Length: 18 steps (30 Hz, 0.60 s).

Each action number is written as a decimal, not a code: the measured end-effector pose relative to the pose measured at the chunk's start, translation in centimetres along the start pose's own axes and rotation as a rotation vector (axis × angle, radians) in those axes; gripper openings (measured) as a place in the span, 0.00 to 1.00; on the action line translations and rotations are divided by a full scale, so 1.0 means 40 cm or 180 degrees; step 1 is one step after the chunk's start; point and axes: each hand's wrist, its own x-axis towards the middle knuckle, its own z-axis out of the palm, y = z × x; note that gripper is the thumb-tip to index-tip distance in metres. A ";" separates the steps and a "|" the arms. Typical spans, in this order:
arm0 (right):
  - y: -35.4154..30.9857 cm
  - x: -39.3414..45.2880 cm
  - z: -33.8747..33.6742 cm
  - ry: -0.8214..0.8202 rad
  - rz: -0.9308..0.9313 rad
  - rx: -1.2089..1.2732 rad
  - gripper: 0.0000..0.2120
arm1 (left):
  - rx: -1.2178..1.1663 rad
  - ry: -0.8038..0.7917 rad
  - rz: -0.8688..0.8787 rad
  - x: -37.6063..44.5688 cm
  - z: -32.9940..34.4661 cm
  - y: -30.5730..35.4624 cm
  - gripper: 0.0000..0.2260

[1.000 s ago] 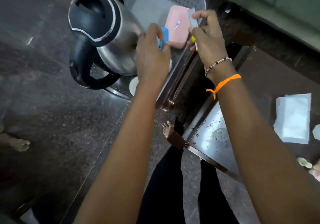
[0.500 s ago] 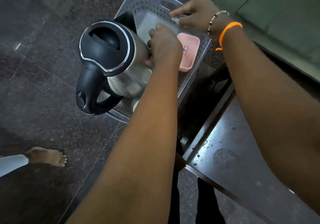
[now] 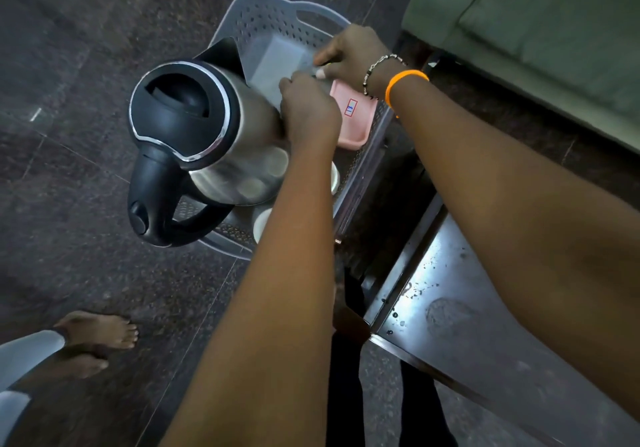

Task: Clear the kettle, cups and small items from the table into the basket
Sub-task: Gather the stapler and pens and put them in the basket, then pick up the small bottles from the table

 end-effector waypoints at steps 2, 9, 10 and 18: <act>0.001 -0.004 0.002 0.0134 -0.0002 0.0067 0.13 | -0.0133 0.0128 0.0079 -0.021 -0.003 -0.004 0.15; 0.024 -0.117 -0.021 0.0895 0.0130 0.0768 0.11 | -0.0788 0.0500 0.0484 -0.142 0.006 0.007 0.14; 0.034 -0.152 -0.023 0.1010 0.0163 0.1025 0.10 | -0.0901 0.0532 0.0551 -0.168 0.012 0.011 0.13; 0.204 -0.532 0.010 0.1330 0.1003 0.2309 0.05 | -0.1137 -0.0123 0.0757 -0.433 0.131 -0.007 0.07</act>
